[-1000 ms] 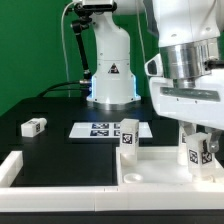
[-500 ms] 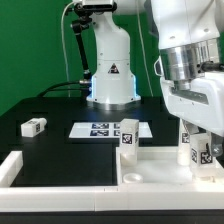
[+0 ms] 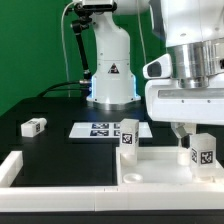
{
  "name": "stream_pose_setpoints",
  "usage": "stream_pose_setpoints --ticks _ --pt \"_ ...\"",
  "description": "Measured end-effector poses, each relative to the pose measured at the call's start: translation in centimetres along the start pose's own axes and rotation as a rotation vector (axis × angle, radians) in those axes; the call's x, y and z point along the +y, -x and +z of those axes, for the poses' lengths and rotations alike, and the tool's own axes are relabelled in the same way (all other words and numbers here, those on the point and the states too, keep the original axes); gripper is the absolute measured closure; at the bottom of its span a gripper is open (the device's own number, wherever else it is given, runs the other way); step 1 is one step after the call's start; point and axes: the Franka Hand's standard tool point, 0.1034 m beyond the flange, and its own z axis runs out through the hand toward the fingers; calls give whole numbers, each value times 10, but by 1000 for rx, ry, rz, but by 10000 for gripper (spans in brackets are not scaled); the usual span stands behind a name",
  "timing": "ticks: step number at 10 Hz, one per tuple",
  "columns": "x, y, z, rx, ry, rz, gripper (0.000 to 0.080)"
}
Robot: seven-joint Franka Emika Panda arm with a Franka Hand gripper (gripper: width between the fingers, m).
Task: Assemble square table
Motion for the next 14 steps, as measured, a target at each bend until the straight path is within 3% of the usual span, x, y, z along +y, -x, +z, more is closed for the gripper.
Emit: stream_pose_setpoints --ticks 1,3,4,5,6,7,8,11,12,13,14 --pt "1 -1 1 18 19 -219 150" --pt "1 -1 3 60 33 -578 150" --pt "2 0 5 54 33 -605 150" --pt "2 0 5 55 33 -584 277" --pt "2 0 5 54 33 -584 277" --pt "2 0 5 54 32 -575 440" --pt "3 0 6 54 31 -495 508" --pt "3 0 6 53 24 -198 508" --pt "3 3 6 44 45 40 508" --pt "1 3 7 41 48 261 508" --pt "2 0 8 28 24 449 508"
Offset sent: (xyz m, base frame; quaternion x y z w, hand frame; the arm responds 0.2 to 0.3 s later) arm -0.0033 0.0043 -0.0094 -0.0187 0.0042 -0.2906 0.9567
